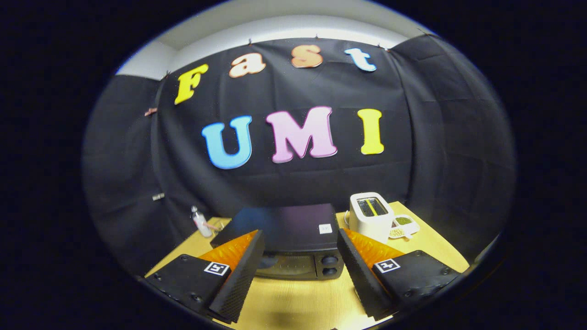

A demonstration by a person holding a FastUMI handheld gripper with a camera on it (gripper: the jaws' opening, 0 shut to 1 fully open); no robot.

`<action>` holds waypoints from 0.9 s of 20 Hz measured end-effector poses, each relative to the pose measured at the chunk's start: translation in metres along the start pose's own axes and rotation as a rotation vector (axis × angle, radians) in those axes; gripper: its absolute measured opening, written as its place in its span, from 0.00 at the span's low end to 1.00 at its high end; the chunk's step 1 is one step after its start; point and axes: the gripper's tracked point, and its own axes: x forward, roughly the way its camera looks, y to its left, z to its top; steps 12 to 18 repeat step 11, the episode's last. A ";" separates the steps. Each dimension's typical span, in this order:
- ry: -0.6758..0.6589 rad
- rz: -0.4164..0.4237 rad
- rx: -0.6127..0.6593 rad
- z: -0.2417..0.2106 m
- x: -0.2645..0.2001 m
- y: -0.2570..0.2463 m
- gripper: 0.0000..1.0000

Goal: Open the toaster oven, put the food inside, and close the toaster oven door.

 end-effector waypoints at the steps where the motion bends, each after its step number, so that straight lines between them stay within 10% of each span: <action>1: -0.015 -0.015 0.007 0.008 -0.001 -0.009 0.98; 18: -0.089 -0.080 -0.035 0.050 -0.009 -0.045 0.98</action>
